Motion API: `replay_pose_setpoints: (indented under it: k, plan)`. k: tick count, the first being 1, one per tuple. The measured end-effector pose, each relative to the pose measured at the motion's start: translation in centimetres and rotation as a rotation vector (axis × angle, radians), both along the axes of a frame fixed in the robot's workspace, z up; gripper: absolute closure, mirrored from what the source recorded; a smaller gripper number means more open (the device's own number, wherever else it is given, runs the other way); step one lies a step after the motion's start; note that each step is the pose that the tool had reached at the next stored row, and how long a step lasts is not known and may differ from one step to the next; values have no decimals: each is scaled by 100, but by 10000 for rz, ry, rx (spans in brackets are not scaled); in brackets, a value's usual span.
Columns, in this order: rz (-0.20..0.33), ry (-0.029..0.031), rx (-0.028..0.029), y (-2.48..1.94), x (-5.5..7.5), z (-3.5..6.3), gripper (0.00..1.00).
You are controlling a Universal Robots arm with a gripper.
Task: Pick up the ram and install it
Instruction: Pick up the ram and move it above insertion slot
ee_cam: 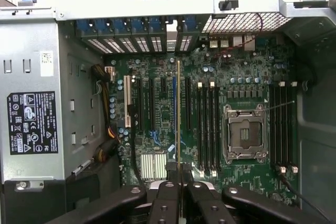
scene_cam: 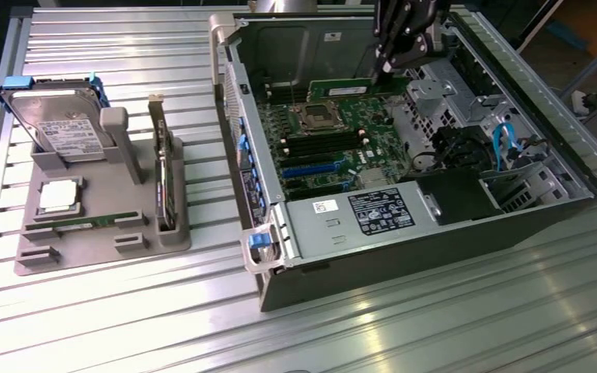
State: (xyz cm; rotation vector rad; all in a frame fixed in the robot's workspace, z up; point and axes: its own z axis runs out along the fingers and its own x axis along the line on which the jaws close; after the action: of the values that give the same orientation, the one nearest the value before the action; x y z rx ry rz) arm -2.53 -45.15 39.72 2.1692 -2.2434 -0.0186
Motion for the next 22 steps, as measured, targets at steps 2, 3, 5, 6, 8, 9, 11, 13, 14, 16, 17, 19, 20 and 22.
replay_pose_setpoints:
  k: [2,3,5,6,8,9,11,13,14,16,17,19,20,22]
  plan:
    - [0,-1,0,0,20,0,88]
    - [0,0,-1,0,31,0,88]
    - [0,0,-2,0,38,0,88]
    - [0,0,-2,0,38,0,88]
    - [0,0,-2,0,39,0,88]
    - [0,0,-2,0,39,0,88]
    - [0,0,-1,1,39,-1,88]
    - [2,0,-2,6,40,-4,88]
    - [2,0,-2,8,40,-5,88]
    - [1,0,-2,16,39,-9,88]
    - [1,0,-1,21,39,-10,88]
    - [0,0,-1,30,39,-14,88]
    - [0,0,-1,36,39,-15,88]
    - [0,0,-1,49,39,-19,88]
